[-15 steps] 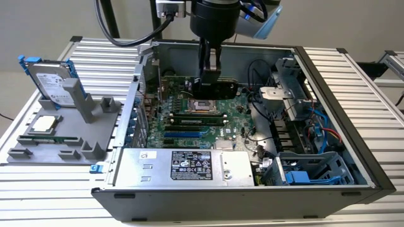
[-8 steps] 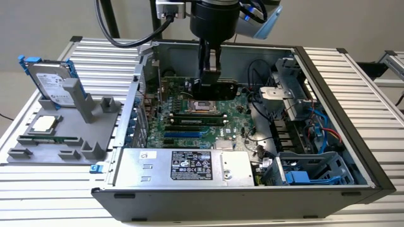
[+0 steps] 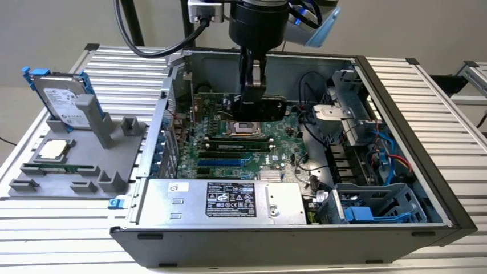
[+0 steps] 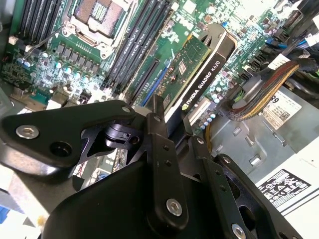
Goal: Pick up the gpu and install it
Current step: 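Insert the gpu into the slot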
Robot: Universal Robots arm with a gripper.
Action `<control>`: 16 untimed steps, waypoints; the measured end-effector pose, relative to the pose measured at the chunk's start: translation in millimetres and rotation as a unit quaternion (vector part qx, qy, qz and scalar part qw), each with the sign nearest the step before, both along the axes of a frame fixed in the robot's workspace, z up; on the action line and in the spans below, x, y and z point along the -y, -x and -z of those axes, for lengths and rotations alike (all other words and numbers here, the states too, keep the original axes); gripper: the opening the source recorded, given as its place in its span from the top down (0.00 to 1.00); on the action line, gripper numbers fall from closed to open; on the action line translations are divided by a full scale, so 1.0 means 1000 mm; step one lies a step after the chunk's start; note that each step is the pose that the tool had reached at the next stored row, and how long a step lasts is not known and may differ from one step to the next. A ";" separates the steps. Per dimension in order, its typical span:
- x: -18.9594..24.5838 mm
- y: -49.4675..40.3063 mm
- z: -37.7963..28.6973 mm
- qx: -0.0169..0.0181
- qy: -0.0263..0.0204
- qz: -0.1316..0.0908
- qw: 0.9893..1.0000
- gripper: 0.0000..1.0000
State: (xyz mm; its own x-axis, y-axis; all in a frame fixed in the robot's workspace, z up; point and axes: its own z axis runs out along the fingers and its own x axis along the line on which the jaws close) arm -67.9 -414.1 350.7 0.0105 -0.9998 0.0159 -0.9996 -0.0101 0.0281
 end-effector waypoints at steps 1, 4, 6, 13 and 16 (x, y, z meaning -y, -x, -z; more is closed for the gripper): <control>0.0000 0.0000 0.0000 0.000 0.000 0.000 1.000 1.00; 0.0000 0.0000 0.0004 0.000 0.000 0.000 1.000 1.00; 0.0000 0.0000 0.0009 0.000 0.000 0.000 1.000 1.00; -0.0001 0.0000 0.0030 0.000 0.001 0.000 1.000 1.00; -0.0001 0.0000 0.0040 0.000 0.001 0.000 1.000 1.00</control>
